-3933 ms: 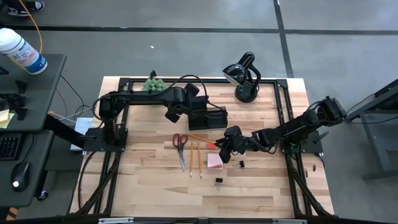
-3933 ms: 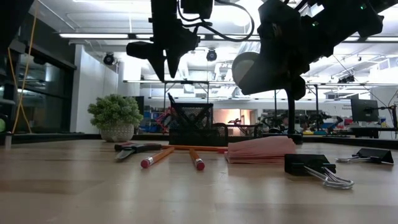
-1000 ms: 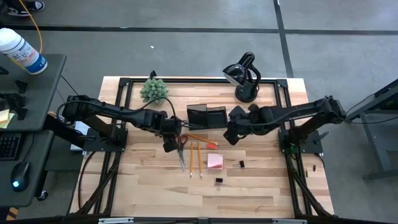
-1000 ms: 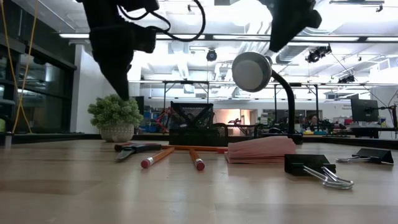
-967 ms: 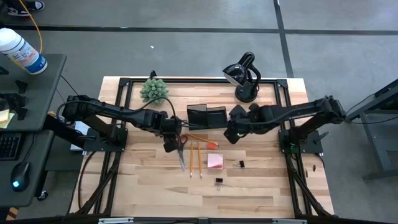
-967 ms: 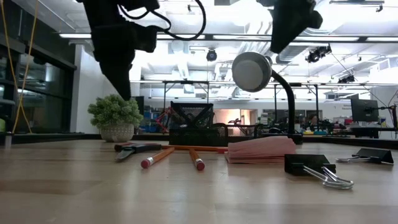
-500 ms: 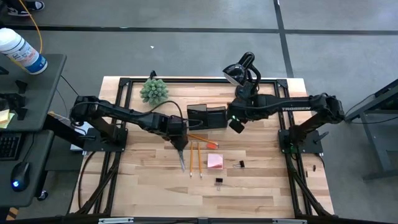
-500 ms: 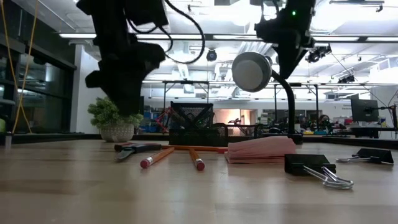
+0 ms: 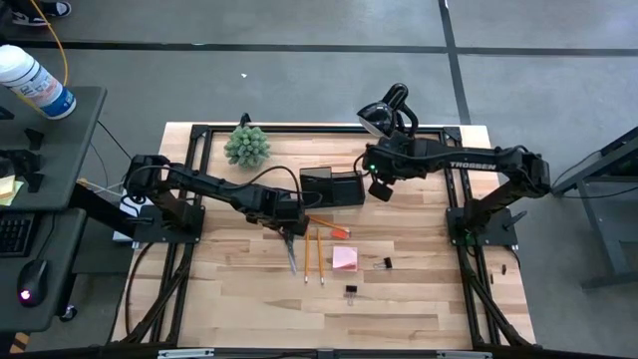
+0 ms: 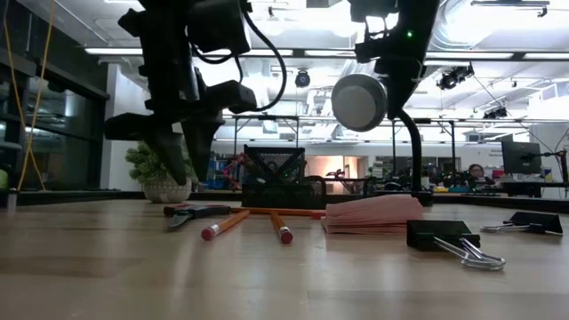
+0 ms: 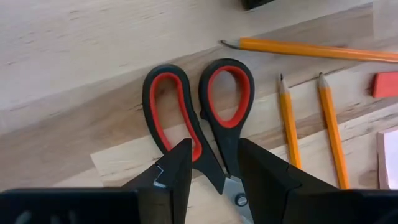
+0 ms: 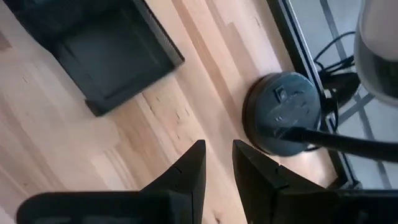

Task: Pick and place office supplies into organizer
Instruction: Put the scissors into the desk organizer

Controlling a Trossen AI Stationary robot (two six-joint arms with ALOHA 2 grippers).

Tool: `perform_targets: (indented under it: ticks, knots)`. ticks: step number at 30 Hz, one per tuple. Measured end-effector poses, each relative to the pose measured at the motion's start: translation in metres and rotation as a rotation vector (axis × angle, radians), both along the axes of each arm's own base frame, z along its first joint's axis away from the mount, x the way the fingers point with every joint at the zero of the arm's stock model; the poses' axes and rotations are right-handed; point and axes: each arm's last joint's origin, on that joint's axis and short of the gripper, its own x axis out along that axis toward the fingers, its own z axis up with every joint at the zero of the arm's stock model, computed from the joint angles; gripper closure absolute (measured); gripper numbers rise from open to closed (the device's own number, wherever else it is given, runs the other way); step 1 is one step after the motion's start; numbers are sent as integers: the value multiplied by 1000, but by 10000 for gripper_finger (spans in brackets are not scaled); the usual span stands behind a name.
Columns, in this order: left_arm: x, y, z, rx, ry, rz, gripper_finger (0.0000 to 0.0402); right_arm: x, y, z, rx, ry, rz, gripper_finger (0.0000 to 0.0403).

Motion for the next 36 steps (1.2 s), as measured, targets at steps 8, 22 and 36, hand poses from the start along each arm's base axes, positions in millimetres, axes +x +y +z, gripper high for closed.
perform_targets:
  ticks: [8, 22, 36]
  knots:
    - [-1, 0, 0, -3, 7, 1, 284, 3, 2, 0, 97, -58, 4, 329]
    - [6, 16, -18, -22, 32, 18, 284, 5, 3, 0, 147, -105, -38, 329]
    - [6, 16, -21, 3, 54, 23, 284, 6, 4, 0, 170, -124, -56, 329]
